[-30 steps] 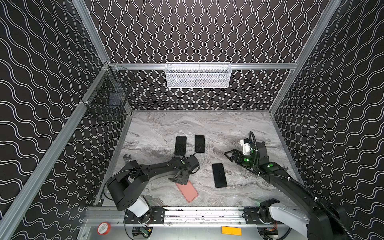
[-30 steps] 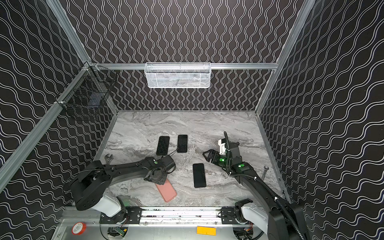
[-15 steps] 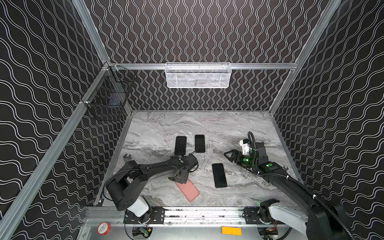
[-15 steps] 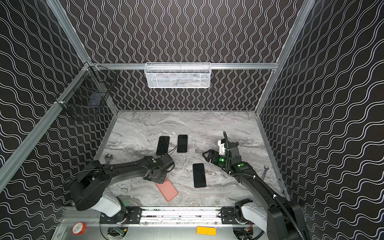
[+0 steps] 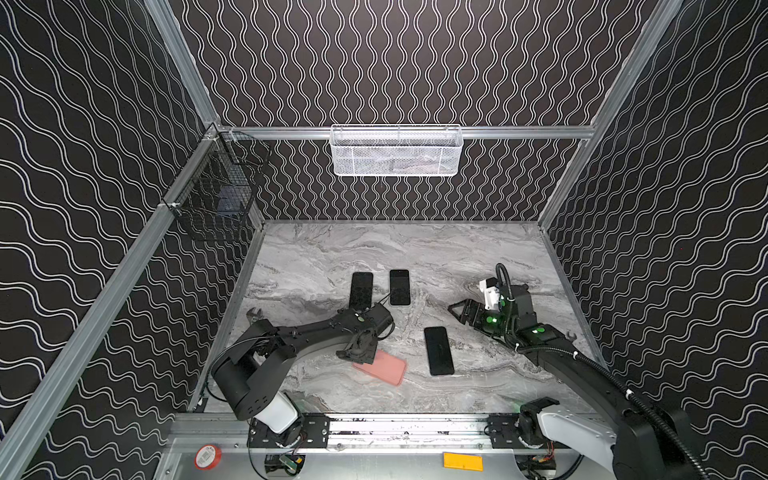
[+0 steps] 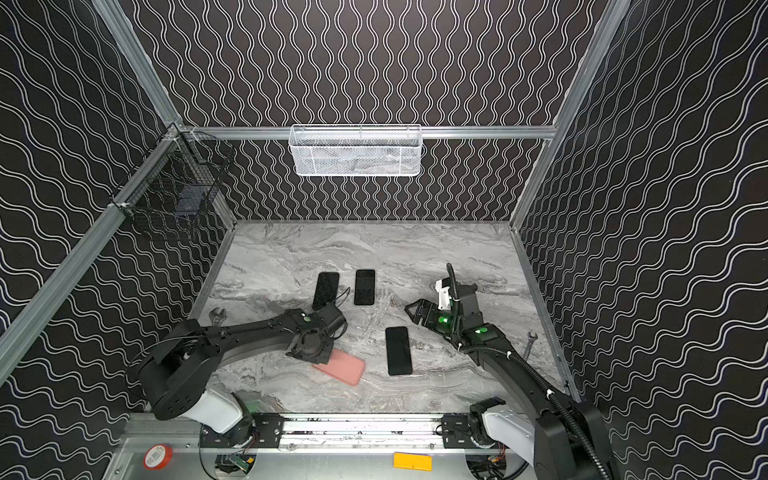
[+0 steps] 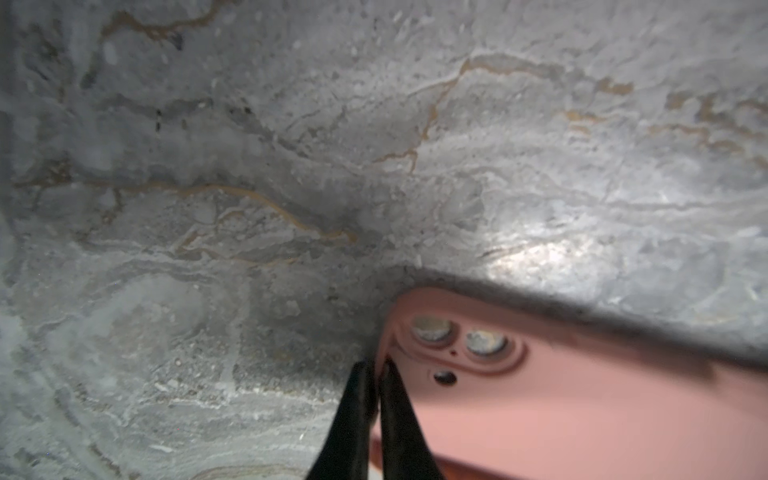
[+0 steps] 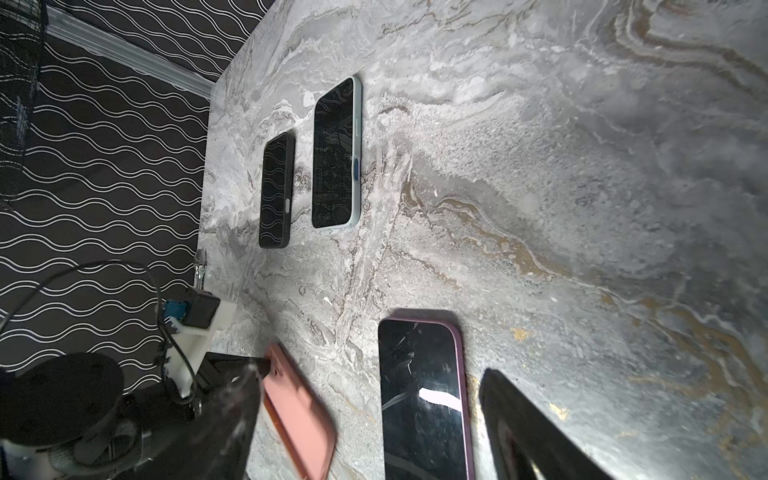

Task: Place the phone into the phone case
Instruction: 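Slide and turn the pink case flat toward the phones with the left gripper, then release the pink case and lift the left gripper while the right moves to the phone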

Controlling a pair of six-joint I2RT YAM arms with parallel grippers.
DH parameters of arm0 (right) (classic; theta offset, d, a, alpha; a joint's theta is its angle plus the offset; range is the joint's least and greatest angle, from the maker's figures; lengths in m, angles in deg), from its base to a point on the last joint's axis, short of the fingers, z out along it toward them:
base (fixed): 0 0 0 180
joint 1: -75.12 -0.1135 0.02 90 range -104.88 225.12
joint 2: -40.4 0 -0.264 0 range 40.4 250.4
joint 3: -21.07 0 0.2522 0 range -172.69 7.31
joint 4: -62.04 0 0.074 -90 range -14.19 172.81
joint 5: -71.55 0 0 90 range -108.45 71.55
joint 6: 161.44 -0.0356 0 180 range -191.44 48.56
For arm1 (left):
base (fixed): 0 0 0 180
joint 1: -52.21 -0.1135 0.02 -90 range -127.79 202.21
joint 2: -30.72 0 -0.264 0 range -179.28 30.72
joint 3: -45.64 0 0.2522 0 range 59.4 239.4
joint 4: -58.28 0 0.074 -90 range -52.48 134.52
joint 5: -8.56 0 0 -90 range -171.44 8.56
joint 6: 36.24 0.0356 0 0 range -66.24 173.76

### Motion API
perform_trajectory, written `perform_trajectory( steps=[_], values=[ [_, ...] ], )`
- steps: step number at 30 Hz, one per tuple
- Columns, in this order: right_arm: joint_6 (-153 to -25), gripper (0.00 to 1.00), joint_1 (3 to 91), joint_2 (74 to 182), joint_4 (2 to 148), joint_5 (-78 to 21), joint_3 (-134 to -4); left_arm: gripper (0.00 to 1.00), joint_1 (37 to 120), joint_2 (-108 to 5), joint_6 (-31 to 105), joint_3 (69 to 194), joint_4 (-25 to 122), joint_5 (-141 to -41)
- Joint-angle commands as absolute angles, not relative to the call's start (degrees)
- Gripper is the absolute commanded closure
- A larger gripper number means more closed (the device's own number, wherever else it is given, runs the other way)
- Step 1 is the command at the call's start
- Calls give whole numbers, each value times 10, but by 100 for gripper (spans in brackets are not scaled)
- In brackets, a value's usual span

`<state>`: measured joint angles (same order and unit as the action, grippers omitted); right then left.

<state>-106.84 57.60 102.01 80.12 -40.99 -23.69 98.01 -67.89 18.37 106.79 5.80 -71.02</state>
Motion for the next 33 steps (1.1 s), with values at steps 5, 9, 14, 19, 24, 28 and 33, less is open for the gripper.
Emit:
perform_trajectory(
  steps=[5,9,14,19,24,28,33],
  values=[
    [-1071,15,576,1014,795,-402,-239,97,954,-645,157,1061,92,-723],
    [-1071,15,576,1015,798,-400,-241,100,937,-630,140,1060,88,-729],
    [-1070,15,576,1009,801,-397,-238,100,915,-636,135,1060,87,-746],
    [-1068,15,576,1002,806,-395,-234,99,898,-652,135,1053,94,-766],
    [-1063,14,576,998,813,-396,-233,93,889,-652,127,1047,107,-785],
    [-1057,14,576,998,818,-399,-234,71,887,-645,123,1051,107,-787],
    [-1051,13,573,990,839,-418,-241,43,884,-602,122,1065,99,-770]
  ],
)
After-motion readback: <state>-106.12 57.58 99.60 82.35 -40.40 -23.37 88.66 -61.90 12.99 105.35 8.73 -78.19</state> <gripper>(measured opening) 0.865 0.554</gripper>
